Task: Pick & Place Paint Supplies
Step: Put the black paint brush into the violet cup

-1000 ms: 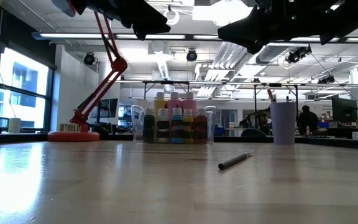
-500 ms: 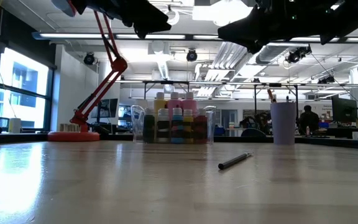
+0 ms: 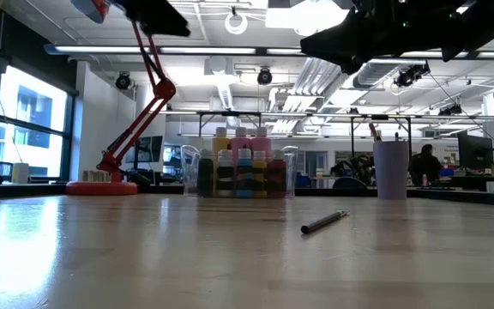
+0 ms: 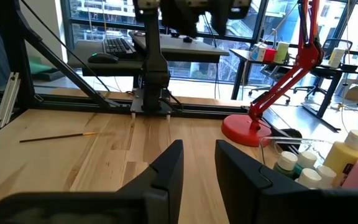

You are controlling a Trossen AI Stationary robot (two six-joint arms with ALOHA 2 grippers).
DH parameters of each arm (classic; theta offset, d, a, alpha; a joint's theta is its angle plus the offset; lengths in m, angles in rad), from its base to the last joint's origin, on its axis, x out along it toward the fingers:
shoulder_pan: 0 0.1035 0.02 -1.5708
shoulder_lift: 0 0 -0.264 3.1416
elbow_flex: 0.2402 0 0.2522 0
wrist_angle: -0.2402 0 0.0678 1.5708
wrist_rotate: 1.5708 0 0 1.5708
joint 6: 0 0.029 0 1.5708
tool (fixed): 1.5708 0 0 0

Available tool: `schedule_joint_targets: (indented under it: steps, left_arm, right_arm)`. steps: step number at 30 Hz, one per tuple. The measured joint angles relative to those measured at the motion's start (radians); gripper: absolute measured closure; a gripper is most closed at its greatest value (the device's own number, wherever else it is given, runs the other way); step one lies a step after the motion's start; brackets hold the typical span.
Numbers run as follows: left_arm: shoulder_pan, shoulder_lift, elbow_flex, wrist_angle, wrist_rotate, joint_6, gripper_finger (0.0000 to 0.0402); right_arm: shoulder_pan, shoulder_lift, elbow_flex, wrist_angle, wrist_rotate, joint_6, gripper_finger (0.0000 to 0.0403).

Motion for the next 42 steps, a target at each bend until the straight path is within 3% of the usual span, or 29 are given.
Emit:
schedule_joint_targets:
  steps: [6, 12, 18, 22, 29, 37, 42]
  left_arm:
    - [0.0, -0.121, -0.002, -0.095, 0.011, 0.001, 0.0226]
    - [0.0, -0.159, -0.061, -0.096, 0.067, -0.003, 0.0227]
    - [0.0, -0.158, -0.172, 0.008, 0.18, 0.003, 0.0226]
    - [0.0, -0.158, -0.249, 0.115, 0.197, 0.0, 0.0226]
    - [0.0, -0.158, -0.282, 0.113, 0.198, -0.014, 0.0226]
    - [0.0, -0.158, -0.282, 0.0, 0.203, -0.115, 0.0226]
    - [0.0, -0.158, -0.282, -0.18, 0.211, -0.327, 0.0226]
  right_arm:
    - [0.0, 0.0, 0.0, 0.004, 0.0, 0.0, 0.0319]
    - [0.0, 0.0, 0.0, 0.009, 0.0, 0.0, 0.0319]
    - [0.0, 0.0, 0.0, 0.009, 0.0, 0.0, 0.0319]
    - [0.0, 0.0, 0.0, 0.009, 0.0, 0.0, 0.0319]
    - [0.0, 0.0, 0.0, 0.009, 0.0, 0.0, 0.0319]
    - [0.0, 0.0, 0.0, 0.009, 0.0, 0.0, 0.0319]
    - [0.0, 0.0, 0.0, 0.008, 0.0, 0.0, 0.0319]
